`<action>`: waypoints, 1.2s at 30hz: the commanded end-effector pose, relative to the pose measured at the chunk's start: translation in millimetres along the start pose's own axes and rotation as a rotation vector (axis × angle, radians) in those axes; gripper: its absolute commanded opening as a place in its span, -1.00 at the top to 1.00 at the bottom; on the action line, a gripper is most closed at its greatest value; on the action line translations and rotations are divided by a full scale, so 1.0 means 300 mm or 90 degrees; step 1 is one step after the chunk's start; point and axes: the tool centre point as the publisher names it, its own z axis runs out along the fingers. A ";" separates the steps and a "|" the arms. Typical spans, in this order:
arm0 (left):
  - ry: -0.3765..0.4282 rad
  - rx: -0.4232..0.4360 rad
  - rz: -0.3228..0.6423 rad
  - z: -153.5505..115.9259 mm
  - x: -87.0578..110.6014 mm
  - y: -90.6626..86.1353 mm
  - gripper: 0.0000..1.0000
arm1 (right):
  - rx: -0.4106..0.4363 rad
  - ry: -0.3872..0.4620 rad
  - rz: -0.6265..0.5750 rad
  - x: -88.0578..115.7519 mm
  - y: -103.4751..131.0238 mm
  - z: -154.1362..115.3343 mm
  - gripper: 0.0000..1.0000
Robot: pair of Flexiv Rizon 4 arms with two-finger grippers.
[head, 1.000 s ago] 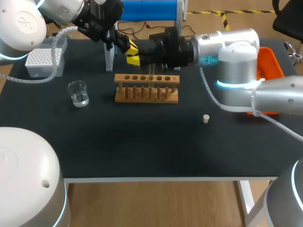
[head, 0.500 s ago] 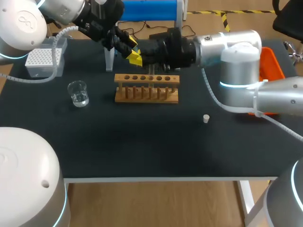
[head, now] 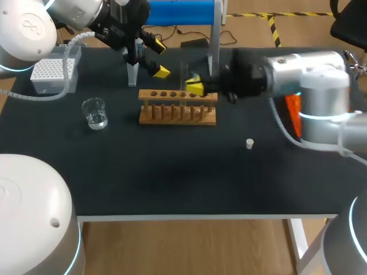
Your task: Invert the test tube, pick up the pipette, mount the tip to pipette, aspirate from beaker and dispense into the tube, eject the tip, return the pipette, and cap with the stopper.
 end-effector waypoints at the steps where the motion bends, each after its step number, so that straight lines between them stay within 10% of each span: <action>1: 0.000 -0.001 -0.001 -0.003 0.003 0.000 -1.00 | 0.000 -0.021 -0.003 0.136 0.014 -0.167 1.00; 16: 0.000 -0.001 -0.001 -0.003 0.003 0.000 -1.00 | 0.006 -0.055 -0.001 0.317 -0.039 -0.423 1.00; 36: 0.000 -0.001 -0.001 -0.003 0.003 0.000 -1.00 | 0.031 -0.069 0.015 0.357 -0.150 -0.554 1.00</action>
